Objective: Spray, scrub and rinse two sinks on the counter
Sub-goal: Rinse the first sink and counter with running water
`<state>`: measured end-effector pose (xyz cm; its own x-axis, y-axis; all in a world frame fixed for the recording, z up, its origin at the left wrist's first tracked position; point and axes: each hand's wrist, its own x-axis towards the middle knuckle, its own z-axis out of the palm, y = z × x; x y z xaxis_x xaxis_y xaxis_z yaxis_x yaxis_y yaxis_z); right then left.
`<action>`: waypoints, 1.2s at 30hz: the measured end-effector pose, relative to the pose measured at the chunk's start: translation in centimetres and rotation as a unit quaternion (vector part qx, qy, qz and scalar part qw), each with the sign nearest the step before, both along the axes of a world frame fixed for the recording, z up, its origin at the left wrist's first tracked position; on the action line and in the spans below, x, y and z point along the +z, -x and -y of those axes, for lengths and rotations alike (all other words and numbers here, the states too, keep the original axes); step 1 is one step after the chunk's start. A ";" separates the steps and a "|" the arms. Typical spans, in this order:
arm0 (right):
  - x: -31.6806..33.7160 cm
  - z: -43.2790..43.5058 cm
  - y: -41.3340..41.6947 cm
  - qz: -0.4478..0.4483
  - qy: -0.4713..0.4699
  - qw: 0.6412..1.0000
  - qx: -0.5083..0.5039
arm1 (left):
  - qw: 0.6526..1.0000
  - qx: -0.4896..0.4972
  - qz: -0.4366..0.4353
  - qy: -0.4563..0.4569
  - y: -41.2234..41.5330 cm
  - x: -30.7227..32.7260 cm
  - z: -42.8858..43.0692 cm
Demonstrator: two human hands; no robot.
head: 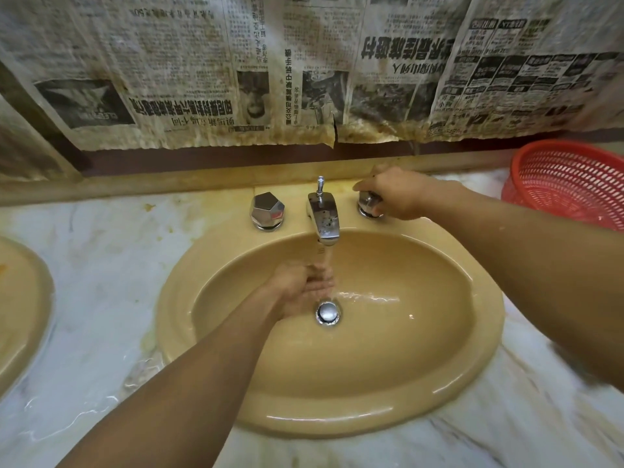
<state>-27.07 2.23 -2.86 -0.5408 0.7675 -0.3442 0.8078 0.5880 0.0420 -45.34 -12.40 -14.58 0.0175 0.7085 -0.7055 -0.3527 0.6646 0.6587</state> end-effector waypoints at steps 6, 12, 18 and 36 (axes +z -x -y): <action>-1.2 0.3 0.6 -0.046 -0.020 0.995 -0.086 | 0.919 -0.175 -0.335 -0.115 3.5 -2.8 2.3; -2.6 0.4 1.6 -0.093 -0.051 0.977 -0.186 | 0.701 -0.431 -0.544 -0.166 7.3 -3.0 4.9; -4.4 2.7 1.7 -0.187 -0.091 0.949 -0.238 | 0.598 -0.499 -0.605 -0.165 9.4 -1.2 8.3; -0.4 28.0 -9.8 -0.503 0.090 0.738 -0.441 | 0.874 -0.231 -0.368 -0.219 -1.2 4.3 13.8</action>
